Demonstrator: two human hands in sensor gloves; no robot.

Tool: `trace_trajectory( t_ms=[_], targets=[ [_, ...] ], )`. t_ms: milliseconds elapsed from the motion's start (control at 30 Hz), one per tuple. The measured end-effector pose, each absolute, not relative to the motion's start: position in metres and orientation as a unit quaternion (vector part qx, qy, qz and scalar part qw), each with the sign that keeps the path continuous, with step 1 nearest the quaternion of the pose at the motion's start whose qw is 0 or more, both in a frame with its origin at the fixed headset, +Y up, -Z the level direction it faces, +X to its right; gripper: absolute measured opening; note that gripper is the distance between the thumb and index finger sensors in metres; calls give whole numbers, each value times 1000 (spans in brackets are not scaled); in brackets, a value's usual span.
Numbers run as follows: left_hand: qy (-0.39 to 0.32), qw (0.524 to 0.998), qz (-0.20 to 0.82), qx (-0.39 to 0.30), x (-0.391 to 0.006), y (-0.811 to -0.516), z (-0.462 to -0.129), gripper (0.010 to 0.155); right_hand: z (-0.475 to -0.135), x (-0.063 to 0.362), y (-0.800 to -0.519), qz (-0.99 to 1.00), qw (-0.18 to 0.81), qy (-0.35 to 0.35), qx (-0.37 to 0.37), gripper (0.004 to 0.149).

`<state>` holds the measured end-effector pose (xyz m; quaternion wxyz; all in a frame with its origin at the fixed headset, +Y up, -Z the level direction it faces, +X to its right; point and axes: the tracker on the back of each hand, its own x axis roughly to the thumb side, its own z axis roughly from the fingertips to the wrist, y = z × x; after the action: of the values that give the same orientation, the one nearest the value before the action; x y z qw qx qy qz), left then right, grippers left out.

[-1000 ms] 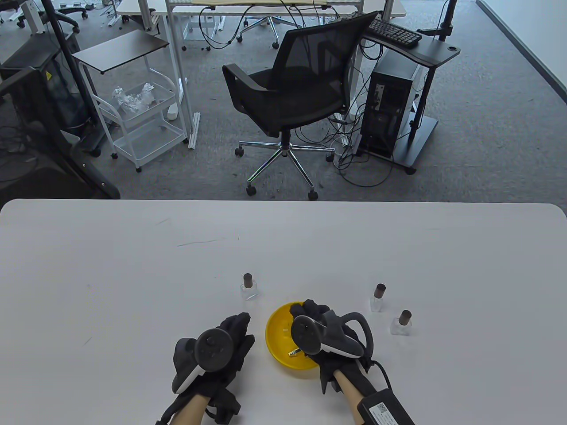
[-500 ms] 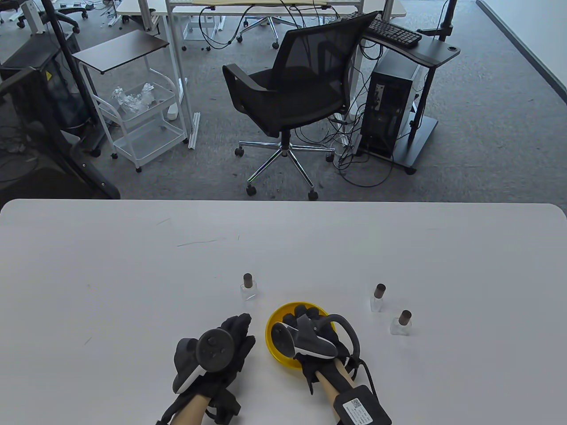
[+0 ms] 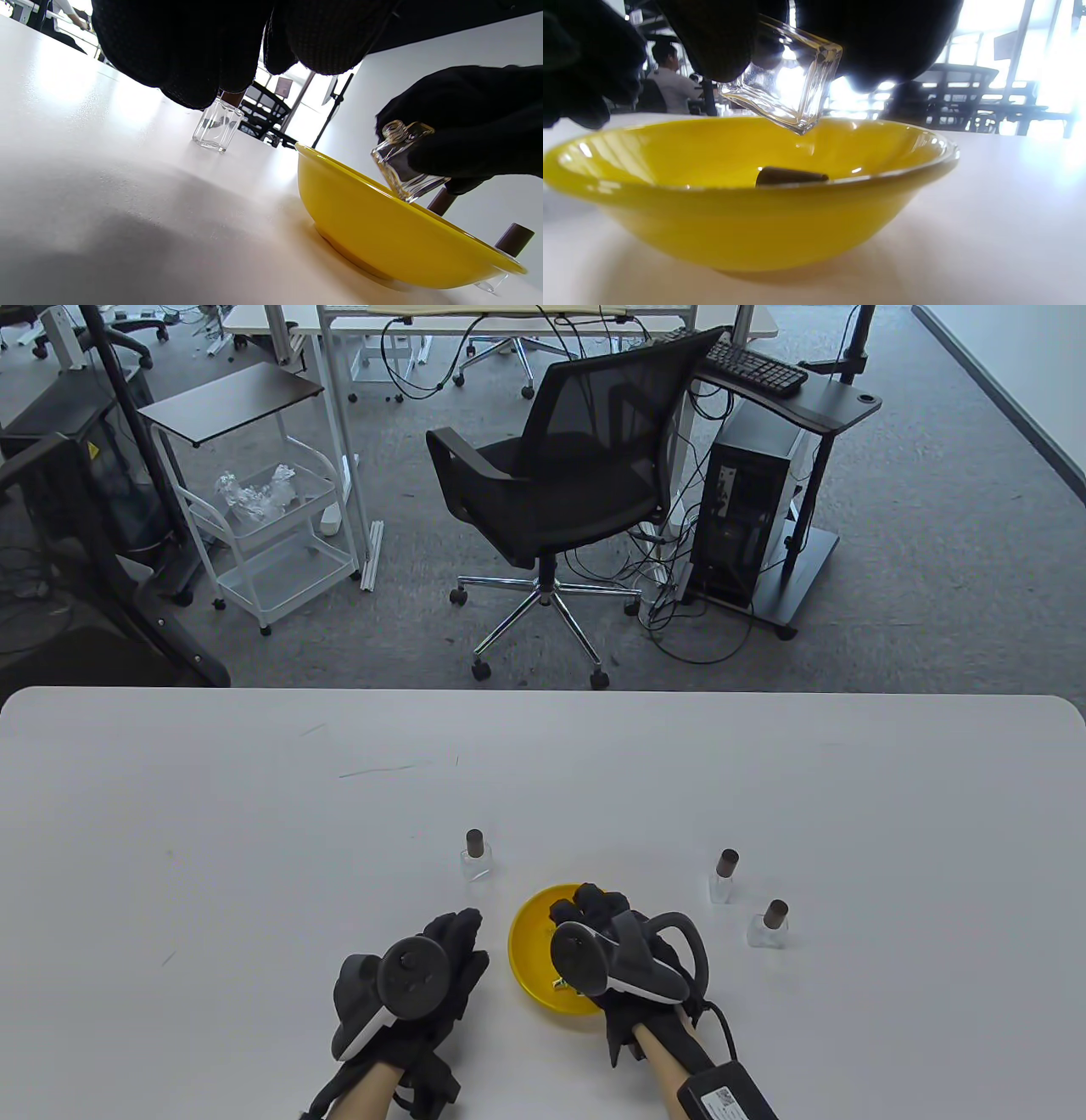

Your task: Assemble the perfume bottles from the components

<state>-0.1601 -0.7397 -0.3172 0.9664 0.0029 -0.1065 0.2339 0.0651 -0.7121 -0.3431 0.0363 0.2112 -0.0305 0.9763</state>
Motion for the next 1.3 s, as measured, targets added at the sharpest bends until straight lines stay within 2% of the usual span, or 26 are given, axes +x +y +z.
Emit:
trace_trajectory(
  t_ms=[300, 500, 567, 1033, 1300],
  targets=[
    [-113, 970, 213, -2, -155, -742, -316, 57, -320, 112, -696, 941, 251, -118, 194, 51],
    [-119, 974, 193, -5, -150, -744, -315, 56, -311, 132, -710, 905, 364, -129, 178, 52],
    [-122, 974, 192, 0, -148, -742, -314, 56, -312, 138, -718, 899, 392, -108, 164, 53],
    [-158, 970, 183, 35, -135, -732, -305, 58, -308, 154, -735, 901, 406, -94, 121, 55],
    [-198, 968, 144, 60, -111, -722, -295, 57, -307, 152, -730, 901, 402, -97, 131, 57]
  ],
)
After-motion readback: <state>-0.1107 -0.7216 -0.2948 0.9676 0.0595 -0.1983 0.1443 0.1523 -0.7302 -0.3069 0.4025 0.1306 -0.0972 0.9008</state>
